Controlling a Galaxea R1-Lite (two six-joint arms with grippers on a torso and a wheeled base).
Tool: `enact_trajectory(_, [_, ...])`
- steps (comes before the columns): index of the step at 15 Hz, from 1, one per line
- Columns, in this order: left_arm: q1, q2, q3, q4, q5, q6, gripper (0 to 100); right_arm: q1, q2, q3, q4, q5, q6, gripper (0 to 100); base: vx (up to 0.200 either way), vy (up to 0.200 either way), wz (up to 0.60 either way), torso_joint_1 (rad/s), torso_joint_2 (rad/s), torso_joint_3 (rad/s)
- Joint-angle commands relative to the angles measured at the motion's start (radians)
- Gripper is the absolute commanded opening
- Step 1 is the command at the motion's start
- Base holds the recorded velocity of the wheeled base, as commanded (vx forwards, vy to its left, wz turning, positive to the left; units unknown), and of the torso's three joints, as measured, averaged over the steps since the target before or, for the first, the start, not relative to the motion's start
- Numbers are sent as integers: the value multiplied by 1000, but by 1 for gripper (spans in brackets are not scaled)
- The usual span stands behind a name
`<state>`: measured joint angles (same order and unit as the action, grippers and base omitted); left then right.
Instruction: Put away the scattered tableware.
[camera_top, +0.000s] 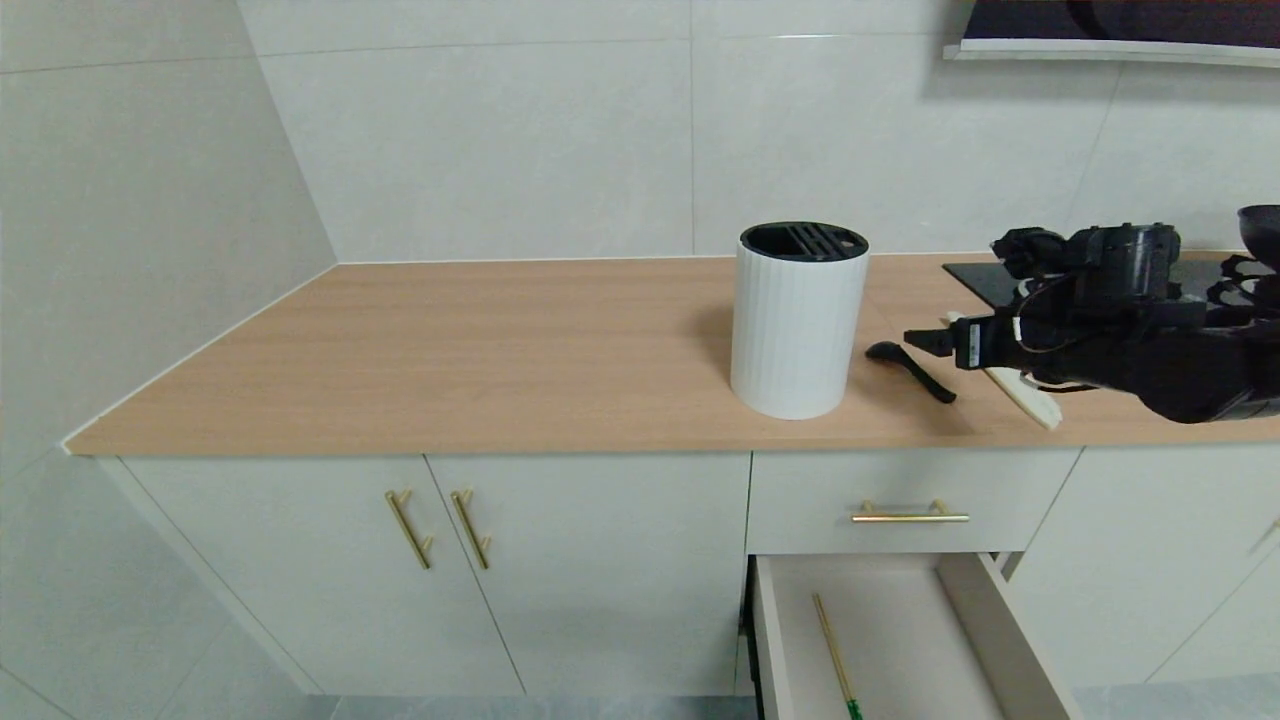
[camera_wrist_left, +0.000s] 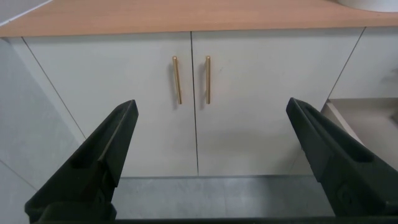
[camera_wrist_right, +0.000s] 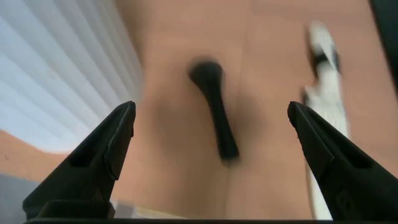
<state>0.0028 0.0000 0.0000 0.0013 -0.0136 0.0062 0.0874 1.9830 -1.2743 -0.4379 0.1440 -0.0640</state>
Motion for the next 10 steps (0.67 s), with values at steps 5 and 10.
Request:
enact_trajectory(5, [0,2,0,0,0,0,100,-55,134,3,-61,71,-48,100,0,0,0,0,0,0])
enact_trajectory(10, [0,2,0,0,0,0,100,-55,145,4,-58,111,-56,100,0,0,0,0,0,0])
